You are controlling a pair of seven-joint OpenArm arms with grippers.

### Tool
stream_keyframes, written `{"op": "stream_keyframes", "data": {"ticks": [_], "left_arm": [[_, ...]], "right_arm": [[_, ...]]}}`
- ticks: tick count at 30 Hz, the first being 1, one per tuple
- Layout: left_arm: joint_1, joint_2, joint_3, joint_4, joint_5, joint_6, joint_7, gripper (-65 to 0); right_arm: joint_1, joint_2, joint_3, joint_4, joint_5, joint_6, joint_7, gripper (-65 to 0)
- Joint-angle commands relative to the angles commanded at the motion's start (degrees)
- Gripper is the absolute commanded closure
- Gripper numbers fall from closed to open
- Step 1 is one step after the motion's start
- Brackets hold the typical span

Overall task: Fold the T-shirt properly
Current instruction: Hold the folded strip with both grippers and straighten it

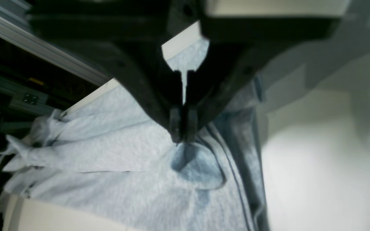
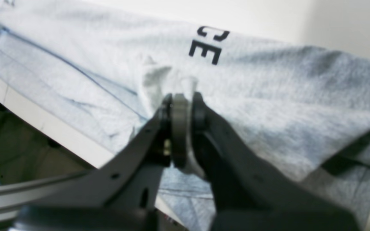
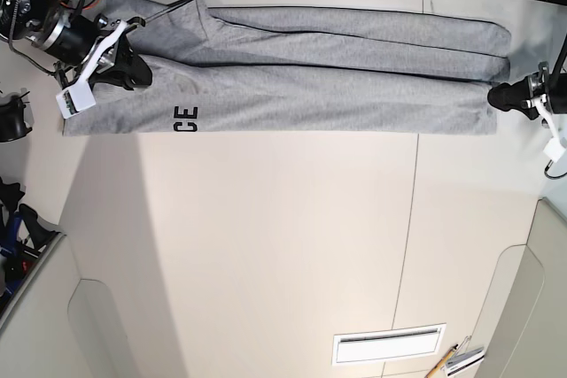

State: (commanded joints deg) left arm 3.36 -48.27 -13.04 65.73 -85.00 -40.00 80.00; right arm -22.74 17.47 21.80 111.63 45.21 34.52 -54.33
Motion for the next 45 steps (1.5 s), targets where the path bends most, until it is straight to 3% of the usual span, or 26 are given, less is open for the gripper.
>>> {"op": "stream_keyframes", "data": {"ticks": [3, 4, 7, 8, 9, 10, 11, 17, 19, 21, 25, 30, 35, 45], "left_arm": [[1.0, 0.0, 0.0, 0.0, 0.0, 0.0, 0.0, -4.8], [1.0, 0.0, 0.0, 0.0, 0.0, 0.0, 0.0, -9.4], [0.9, 0.0, 0.0, 0.0, 0.0, 0.0, 0.0, -31.4], [0.9, 0.0, 0.0, 0.0, 0.0, 0.0, 0.0, -35.2], [0.9, 0.0, -0.1, 0.0, 0.0, 0.0, 0.0, -35.5], [0.8, -0.2, -0.1, 0.0, 0.0, 0.0, 0.0, -35.5], [0.8, -0.5, -0.1, 0.0, 0.0, 0.0, 0.0, -35.5], [2.2, -1.6, -10.7, 0.0, 0.0, 0.0, 0.0, -35.6], [3.7, -1.6, -12.6, 0.0, 0.0, 0.0, 0.0, -39.6], [5.8, -1.4, -12.6, 0.0, 0.0, 0.0, 0.0, -43.9], [8.1, 1.6, -12.6, -0.1, 0.1, 0.0, -0.6, -43.9], [8.2, 5.4, -12.6, -0.1, 8.2, 0.0, -5.0, -43.9], [9.9, 6.4, -12.6, -0.1, 5.1, 0.0, -5.0, -43.9], [10.0, 9.5, -12.2, -0.1, 5.2, 0.0, -3.5, -43.8]], "right_arm": [[0.0, 0.0, 0.0, -0.2, 0.0, -0.04, -1.4, 0.0], [0.0, 0.0, 0.0, -0.3, 0.0, -0.07, -1.9, 0.0], [0.0, 0.0, 0.0, -0.4, -0.2, -0.26, -3.2, -1.7], [0.0, 0.0, 0.0, -0.4, -0.2, -0.26, -3.6, -13.2], [0.0, 0.0, 0.0, -0.4, -0.2, -0.42, -3.9, -23.5], [0.0, 0.0, 0.0, -0.3, -0.1, -0.83, -4.0, -29.1], [0.0, 0.0, 0.1, -0.2, 0.3, -0.90, -4.0, -29.9], [0.1, -1.4, 6.2, 3.0, 4.8, -0.66, -4.0, -29.9], [0.3, -2.6, 7.1, 4.3, 5.2, -0.66, -4.0, -29.9], [0.3, -3.5, 6.9, 4.4, 5.2, -0.66, -3.9, -29.9], [0.3, -4.2, 6.3, 2.8, 4.9, -0.66, -3.6, -29.9], [0.3, -4.2, 6.3, 0.7, 4.9, -0.66, -3.5, -29.9], [0.3, -4.2, 6.3, 0.6, 5.2, -0.66, -3.5, -29.9], [0.3, -4.2, 6.3, 0.6, 5.2, -0.66, -3.1, -29.9]]}}
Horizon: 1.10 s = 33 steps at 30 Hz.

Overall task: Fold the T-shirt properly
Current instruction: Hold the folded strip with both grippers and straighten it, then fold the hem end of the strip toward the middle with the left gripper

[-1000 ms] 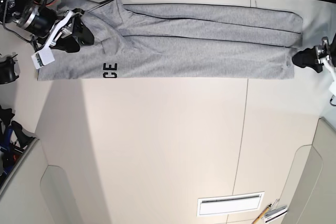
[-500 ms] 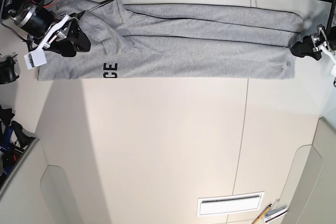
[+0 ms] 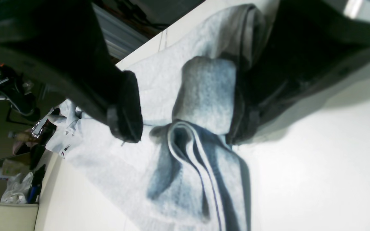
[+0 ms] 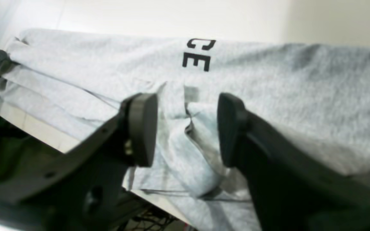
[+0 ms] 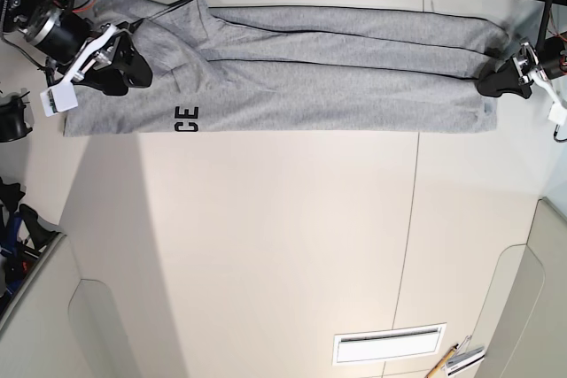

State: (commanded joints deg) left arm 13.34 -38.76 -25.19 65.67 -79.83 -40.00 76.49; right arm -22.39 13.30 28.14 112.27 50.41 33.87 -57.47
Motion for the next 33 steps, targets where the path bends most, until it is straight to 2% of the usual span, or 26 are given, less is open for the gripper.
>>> {"op": "stream_keyframes", "data": {"ticks": [3, 4, 6, 7, 10, 12, 15, 20, 22, 26, 29, 33], "left_arm": [[0.0, 0.0, 0.0, 0.0, 0.0, 0.0, 0.0, -41.7], [0.0, 0.0, 0.0, 0.0, 0.3, 0.0, 0.0, -36.2], [0.0, 0.0, 0.0, 0.0, 1.3, 0.0, -0.2, -18.7], [0.0, 0.0, 0.0, 0.0, 1.3, 0.0, -0.5, -13.6], [0.0, 0.0, 0.0, 0.0, 2.7, 0.0, -1.7, -9.9], [0.0, 0.0, 0.0, 0.0, 7.0, 0.0, -4.9, 0.0], [-0.3, 0.0, 0.0, 0.0, 11.5, 0.0, -9.4, 0.0], [-3.8, -0.5, -0.4, 0.1, 12.9, 0.0, -9.4, 0.0], [-5.0, -1.3, -0.4, 0.1, 15.1, 0.0, -9.4, 0.0], [-6.9, -5.2, -0.5, 0.3, 18.0, 0.0, -9.9, 0.0], [-7.3, -8.6, -0.5, 1.4, 18.3, 0.0, -9.9, 0.0], [-7.3, -11.5, -0.5, 6.3, 20.2, 0.0, -9.8, 0.0]], "right_arm": [[0.0, 0.0, 0.0, 0.0, 0.0, 0.00, 0.0, -29.9], [0.0, 0.0, 0.0, 0.0, 0.0, 0.00, 0.0, -29.9], [0.0, 0.0, 0.0, 0.0, 0.0, 0.00, 0.0, -29.9], [0.0, 0.0, 0.0, 0.0, 0.0, 0.00, 0.0, -29.9], [0.0, 0.0, 0.0, 0.0, 0.0, 0.00, 0.1, -29.9], [0.0, 0.0, 0.0, 0.0, 0.0, 0.00, 0.3, -29.9], [0.0, 0.0, 0.0, 0.0, 0.0, 0.00, 0.3, -29.9], [0.3, 0.0, 0.0, 0.0, 0.7, 0.00, 0.2, -29.9], [0.3, 0.0, 0.0, 0.0, 0.7, 0.00, 0.2, -29.9], [1.2, 0.0, 0.0, 0.1, 0.8, 0.00, 0.2, -29.9], [1.6, 0.0, 0.0, 0.1, 0.8, 0.00, 0.2, -29.9], [2.4, 0.0, 0.0, 0.1, 0.3, 0.00, 0.2, -29.9]]}}
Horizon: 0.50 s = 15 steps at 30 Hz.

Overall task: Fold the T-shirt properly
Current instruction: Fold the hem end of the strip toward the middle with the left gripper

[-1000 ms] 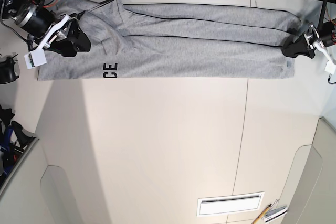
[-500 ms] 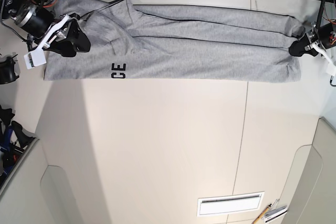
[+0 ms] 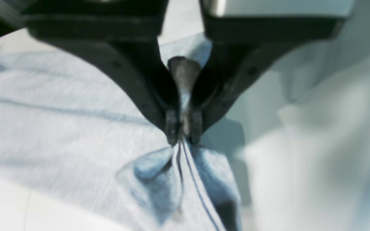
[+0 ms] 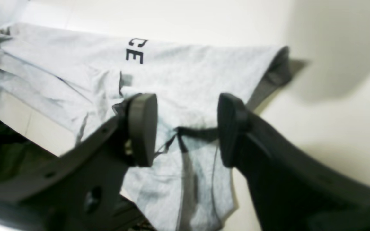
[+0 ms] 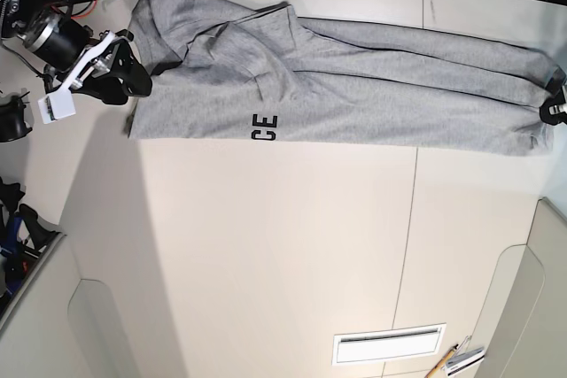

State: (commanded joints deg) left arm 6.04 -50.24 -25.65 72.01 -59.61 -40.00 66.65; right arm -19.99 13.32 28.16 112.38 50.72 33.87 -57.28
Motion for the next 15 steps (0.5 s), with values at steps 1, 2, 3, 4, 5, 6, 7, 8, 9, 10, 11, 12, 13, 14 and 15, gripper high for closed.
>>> {"op": "stream_keyframes", "data": {"ticks": [1, 2, 3, 4, 5, 6, 7, 8, 9, 10, 11, 12, 13, 14, 15], "left_arm": [[0.0, -0.3, 0.0, 1.9, 0.9, 0.0, 0.1, 0.0], [0.0, -0.5, 0.0, 3.9, 1.5, 0.0, 0.6, 0.0], [0.0, -0.3, 0.0, 6.2, 1.7, 0.0, 1.4, 0.0], [0.0, -0.1, 0.0, 8.5, 1.6, 0.0, 2.4, 0.0], [0.1, 0.3, 0.0, 11.2, 1.5, 0.0, 3.4, 0.0], [0.3, 0.6, 0.0, 14.0, 0.8, 0.0, 4.5, 0.0], [1.0, 0.8, 0.0, 17.2, -0.1, 0.0, 5.4, 0.0], [2.1, 1.1, 0.0, 20.7, -0.2, 0.0, 5.7, 0.0], [3.6, 1.4, 0.0, 24.6, -0.3, 0.0, 5.8, 0.0], [5.1, 2.1, 0.0, 28.7, -1.0, 0.0, 5.8, 0.0], [6.6, 3.1, 0.0, 32.9, -1.0, 0.1, 5.8, 0.0], [8.7, 5.1, 0.2, 38.8, -0.9, 0.1, 5.8, 0.0], [9.9, 6.6, 0.4, 42.4, -0.3, 0.1, 5.6, 0.0], [11.0, 8.2, 0.6, 45.4, 0.5, 0.1, 5.1, 0.0], [12.1, 9.5, 0.9, 47.6, 0.8, 0.1, 4.2, 0.0]], "right_arm": [[0.2, 0.0, 0.0, 0.0, -0.4, 0.00, 0.0, -29.9], [0.2, 0.0, 0.0, 0.0, -0.6, 0.00, 0.1, -29.9], [0.2, 0.0, 0.0, 0.0, -0.6, 0.00, 0.0, -29.9], [0.2, 0.0, 0.0, 0.0, -0.7, 0.00, 0.0, -29.9], [0.2, 0.0, 0.0, 0.0, -0.9, 0.00, 0.0, -29.9], [0.3, 0.0, 0.0, 0.0, -1.2, 0.00, 0.1, -29.9], [0.3, 0.0, 0.0, 0.0, -1.6, 0.00, 0.1, -29.9], [0.3, 0.0, 0.0, 0.0, -1.9, 0.00, 0.2, -29.9], [0.3, 0.0, 0.0, 0.0, -2.0, 0.00, 0.3, -29.9], [0.3, 0.0, 0.0, 0.0, -2.3, 0.00, 0.6, -29.9], [0.3, 0.0, 0.0, 0.0, -2.5, -0.02, 0.9, -29.9], [0.5, 0.0, 0.0, 0.0, -2.7, 0.00, 1.1, -29.9], [0.6, 0.0, 0.0, 0.0, -2.8, -0.02, 1.3, -29.9], [0.6, 0.0, 0.0, 0.0, -3.0, 0.00, 1.4, -29.9], [0.8, 0.0, 0.0, 0.0, -3.0, -0.02, 1.3, -29.9]]}}
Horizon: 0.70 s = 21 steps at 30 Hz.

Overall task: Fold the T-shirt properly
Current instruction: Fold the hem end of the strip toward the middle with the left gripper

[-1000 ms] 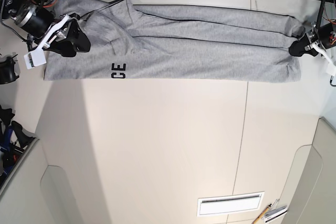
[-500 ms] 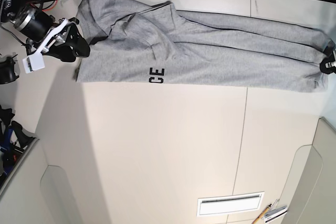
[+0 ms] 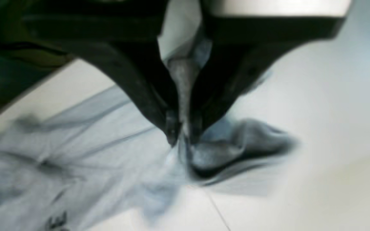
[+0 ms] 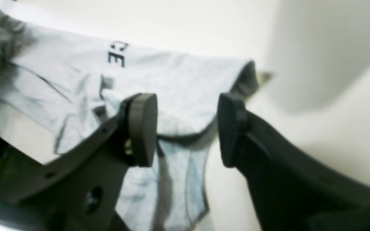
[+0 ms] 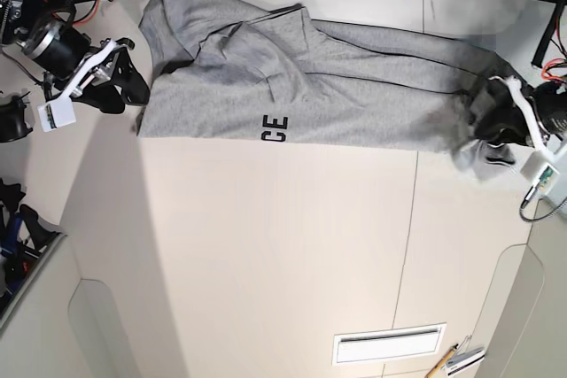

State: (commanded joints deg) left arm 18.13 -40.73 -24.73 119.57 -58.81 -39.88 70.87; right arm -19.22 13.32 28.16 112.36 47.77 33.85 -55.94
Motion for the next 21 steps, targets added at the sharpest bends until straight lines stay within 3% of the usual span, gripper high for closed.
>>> {"op": "stream_keyframes", "data": {"ticks": [3, 6, 10, 17, 18, 21], "left_arm": [[0.1, 3.8, 3.0, 1.7, 0.1, 0.0, -1.1, 0.0], [-0.2, 6.6, 8.3, 1.5, 4.5, 0.0, -3.6, 0.0], [-0.2, 9.0, 14.7, 1.5, 11.0, 0.0, -9.2, 0.0], [-0.2, 11.6, 20.9, 1.4, 14.1, 0.0, -10.9, 0.0], [-0.2, 11.5, 21.5, 1.3, 14.2, 0.0, -11.1, -2.3], [-0.2, 11.5, 22.9, -0.3, 14.1, 0.0, -12.0, -20.8]], "right_arm": [[0.5, 0.0, 0.0, 0.0, -0.3, 0.00, 0.1, -29.9], [0.5, 0.0, 0.0, 0.0, -0.4, 0.00, 0.0, -29.9], [0.6, 0.0, 0.0, 0.0, -0.3, 0.00, 0.0, -29.9], [0.6, 0.0, 0.0, 0.0, -0.2, -0.02, 0.0, -29.9], [0.6, 0.0, 0.0, 0.0, -0.2, -0.02, 0.0, -29.9], [0.6, 0.0, 0.0, 0.0, -0.2, -0.02, 0.0, -29.9]]}}
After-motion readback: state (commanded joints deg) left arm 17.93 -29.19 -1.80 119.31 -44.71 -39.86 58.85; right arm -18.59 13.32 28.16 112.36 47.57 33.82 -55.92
